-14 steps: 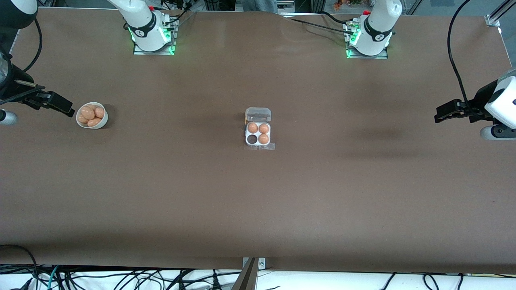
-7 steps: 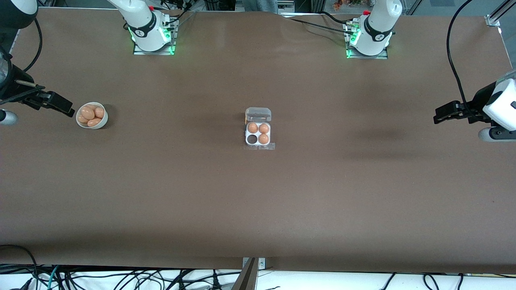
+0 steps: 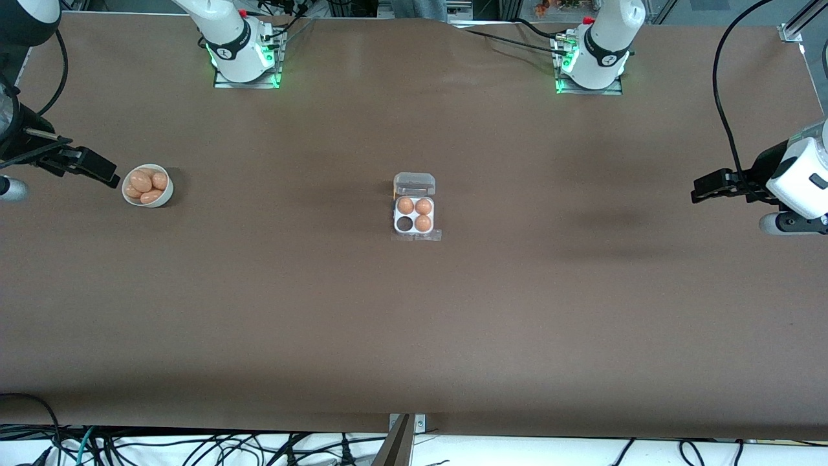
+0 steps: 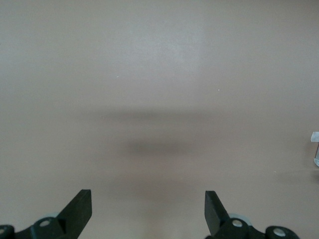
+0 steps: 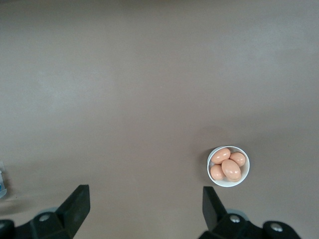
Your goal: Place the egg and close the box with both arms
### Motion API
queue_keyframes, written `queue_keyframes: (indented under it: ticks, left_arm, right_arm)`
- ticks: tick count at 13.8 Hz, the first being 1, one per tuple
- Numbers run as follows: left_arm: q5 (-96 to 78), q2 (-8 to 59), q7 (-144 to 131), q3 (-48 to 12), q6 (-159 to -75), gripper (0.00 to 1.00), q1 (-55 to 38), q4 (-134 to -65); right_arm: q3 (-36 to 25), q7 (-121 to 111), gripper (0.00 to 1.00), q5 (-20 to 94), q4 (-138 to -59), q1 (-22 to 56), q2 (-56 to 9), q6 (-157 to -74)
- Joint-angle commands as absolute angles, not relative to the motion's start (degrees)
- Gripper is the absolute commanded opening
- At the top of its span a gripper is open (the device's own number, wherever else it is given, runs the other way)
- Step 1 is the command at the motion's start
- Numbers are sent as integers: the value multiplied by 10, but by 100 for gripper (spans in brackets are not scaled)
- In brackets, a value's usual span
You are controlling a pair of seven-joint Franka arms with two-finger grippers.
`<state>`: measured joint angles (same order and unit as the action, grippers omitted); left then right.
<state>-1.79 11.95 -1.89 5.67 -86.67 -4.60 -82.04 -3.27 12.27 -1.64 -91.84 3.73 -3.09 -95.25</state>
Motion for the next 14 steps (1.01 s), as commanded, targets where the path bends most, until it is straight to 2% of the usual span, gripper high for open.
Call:
queue_keyframes:
  ticks: [1, 6, 9, 11, 14]
  left_arm:
    - [-3, 122, -8, 54, -863, 100, -43, -809]
    - [-4, 122, -8, 54, -862, 100, -43, -809]
    - [-4, 122, -7, 54, -862, 100, -43, -809]
    - [-4, 122, -7, 54, -863, 100, -43, -809]
    - [-4, 122, -7, 54, -862, 100, -43, -809]
  right_arm:
    - [-30, 112, 100, -12, -934, 32, -12, -950]
    - [-30, 108, 100, -12, -934, 32, -15, -941]
    - [-33, 29, 100, -19, -936, 26, -40, -871]
    - [-60, 26, 100, -21, -941, 20, -62, -850]
    - [-92, 15, 100, -20, -1007, 19, -67, -901]
